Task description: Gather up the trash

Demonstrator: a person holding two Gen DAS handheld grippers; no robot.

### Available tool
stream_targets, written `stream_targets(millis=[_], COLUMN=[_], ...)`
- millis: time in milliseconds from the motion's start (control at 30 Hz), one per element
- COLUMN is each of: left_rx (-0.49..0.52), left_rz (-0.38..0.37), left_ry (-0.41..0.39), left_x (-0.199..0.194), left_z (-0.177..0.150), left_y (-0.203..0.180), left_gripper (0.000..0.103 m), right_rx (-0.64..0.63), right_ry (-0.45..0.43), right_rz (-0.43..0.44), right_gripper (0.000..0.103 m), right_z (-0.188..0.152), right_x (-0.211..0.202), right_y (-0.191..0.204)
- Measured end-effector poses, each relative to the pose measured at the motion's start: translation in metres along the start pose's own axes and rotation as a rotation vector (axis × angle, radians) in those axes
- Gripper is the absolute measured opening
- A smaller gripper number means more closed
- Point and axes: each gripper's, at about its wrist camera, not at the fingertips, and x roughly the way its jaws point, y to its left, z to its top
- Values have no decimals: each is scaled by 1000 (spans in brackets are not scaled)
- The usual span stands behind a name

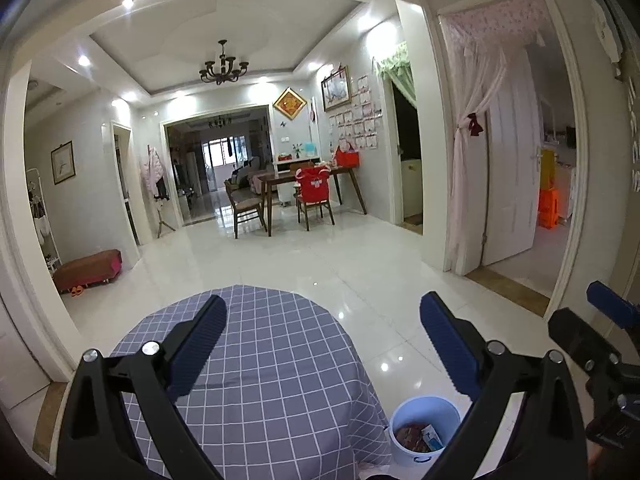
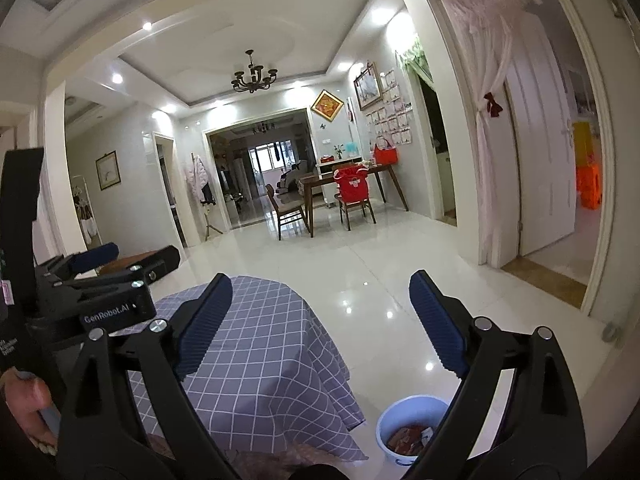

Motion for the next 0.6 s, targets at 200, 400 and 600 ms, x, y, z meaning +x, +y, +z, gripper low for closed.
stream_targets(millis=[200, 400, 600], left_rx=[8, 5, 5], left_rz=[-4, 0, -2], left_ry=[-24, -52, -70], left_x=[-12, -22, -26], left_z=[1, 1, 0], left_y=[-7, -11, -12], left_gripper=[96, 96, 96], right_rx=[-6, -11, -5], right_ry=[-26, -39, -37], right_rz=[-3, -10, -10], right_gripper=[89, 89, 89], right_z=[1, -1, -3], right_x=[-13, -21, -23], right_y=[-4, -13, -16])
